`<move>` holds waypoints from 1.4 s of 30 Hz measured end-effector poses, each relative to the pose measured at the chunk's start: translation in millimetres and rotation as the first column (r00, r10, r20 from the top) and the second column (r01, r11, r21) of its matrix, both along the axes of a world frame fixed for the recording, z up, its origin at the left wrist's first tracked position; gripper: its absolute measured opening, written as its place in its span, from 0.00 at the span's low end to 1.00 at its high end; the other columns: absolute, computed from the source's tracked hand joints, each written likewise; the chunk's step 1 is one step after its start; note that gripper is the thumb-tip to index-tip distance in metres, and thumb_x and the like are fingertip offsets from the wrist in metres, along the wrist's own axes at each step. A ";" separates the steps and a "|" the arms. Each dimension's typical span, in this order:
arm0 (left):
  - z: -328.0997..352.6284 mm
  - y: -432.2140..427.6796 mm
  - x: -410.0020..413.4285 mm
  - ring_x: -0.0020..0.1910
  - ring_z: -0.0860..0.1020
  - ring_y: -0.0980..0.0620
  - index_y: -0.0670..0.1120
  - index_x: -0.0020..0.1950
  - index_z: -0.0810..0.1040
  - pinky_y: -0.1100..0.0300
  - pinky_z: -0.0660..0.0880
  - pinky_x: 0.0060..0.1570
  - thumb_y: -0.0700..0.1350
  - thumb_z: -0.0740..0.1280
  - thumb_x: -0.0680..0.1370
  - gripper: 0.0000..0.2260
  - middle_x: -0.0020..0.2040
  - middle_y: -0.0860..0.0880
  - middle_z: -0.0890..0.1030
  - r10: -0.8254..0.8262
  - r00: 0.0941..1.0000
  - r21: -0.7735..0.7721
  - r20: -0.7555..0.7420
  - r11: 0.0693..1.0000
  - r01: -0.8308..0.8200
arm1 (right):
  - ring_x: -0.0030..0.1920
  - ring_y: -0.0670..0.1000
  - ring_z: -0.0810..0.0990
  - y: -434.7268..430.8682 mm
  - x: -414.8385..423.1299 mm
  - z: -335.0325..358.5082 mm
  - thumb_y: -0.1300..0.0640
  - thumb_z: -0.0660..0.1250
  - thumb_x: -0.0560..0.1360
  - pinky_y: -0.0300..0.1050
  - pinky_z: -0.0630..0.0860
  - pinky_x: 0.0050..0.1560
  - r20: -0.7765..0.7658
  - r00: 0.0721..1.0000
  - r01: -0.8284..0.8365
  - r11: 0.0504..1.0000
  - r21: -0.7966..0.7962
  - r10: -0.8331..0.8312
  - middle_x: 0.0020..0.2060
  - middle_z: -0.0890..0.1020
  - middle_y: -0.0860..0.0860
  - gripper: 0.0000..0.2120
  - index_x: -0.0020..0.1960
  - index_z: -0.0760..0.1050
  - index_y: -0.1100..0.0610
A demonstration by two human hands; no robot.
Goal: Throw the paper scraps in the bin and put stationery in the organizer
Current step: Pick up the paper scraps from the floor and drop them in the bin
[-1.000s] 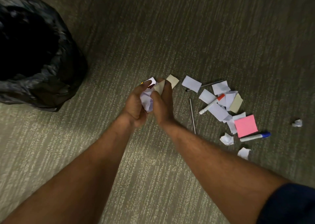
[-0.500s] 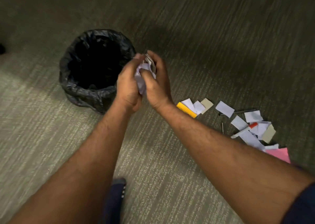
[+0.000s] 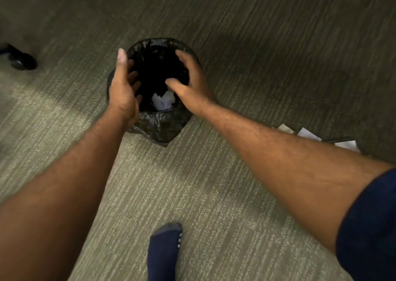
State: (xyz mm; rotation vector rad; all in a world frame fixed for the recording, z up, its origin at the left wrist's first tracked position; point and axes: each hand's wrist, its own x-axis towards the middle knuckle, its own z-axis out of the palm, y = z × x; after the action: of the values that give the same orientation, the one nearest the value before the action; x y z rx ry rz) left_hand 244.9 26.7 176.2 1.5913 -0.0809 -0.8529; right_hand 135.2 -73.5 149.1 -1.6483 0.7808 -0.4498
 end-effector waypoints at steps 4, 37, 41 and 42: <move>-7.0 5.0 -17.7 0.60 0.77 0.51 0.49 0.67 0.73 0.52 0.71 0.61 0.63 0.59 0.77 0.25 0.62 0.49 0.78 -0.043 0.999 0.033 0.027 0.999 0.042 | 0.64 0.46 0.72 -1.5 -56.1 -14.8 0.59 0.70 0.70 0.40 0.71 0.64 -0.042 0.997 0.051 0.983 -0.179 -0.060 0.64 0.73 0.50 0.27 0.67 0.69 0.53; -212.9 -25.5 -236.5 0.44 0.82 0.46 0.51 0.45 0.78 0.47 0.79 0.50 0.49 0.64 0.67 0.08 0.42 0.48 0.84 -0.740 0.661 0.556 0.126 0.604 0.571 | 0.57 0.60 0.74 -43.1 -271.9 -194.2 0.45 0.77 0.63 0.56 0.75 0.52 -0.722 0.666 0.011 0.969 -0.245 -0.190 0.59 0.73 0.57 0.30 0.59 0.70 0.56; -212.3 -18.7 -237.3 0.43 0.82 0.46 0.51 0.46 0.78 0.47 0.79 0.49 0.48 0.65 0.68 0.08 0.42 0.48 0.84 -0.725 0.681 0.570 0.103 0.604 0.557 | 0.57 0.60 0.77 -43.9 -270.6 -195.2 0.44 0.78 0.62 0.55 0.76 0.51 -0.801 0.574 -0.019 0.975 -0.221 -0.170 0.57 0.78 0.57 0.33 0.59 0.68 0.55; -212.1 -17.7 -237.1 0.43 0.82 0.46 0.52 0.46 0.78 0.47 0.79 0.49 0.47 0.66 0.69 0.06 0.42 0.48 0.84 -0.726 0.680 0.576 0.100 0.600 0.556 | 0.56 0.60 0.78 -44.2 -271.1 -194.8 0.45 0.78 0.63 0.54 0.76 0.50 -0.802 0.573 0.002 0.979 -0.204 -0.169 0.55 0.79 0.57 0.31 0.58 0.69 0.55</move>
State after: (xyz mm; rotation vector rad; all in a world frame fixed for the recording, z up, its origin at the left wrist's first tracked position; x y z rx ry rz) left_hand 7.8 9.0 -35.9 2.2546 -0.7960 -1.2338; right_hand -136.0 -117.7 -45.7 -1.9997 1.5556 0.2558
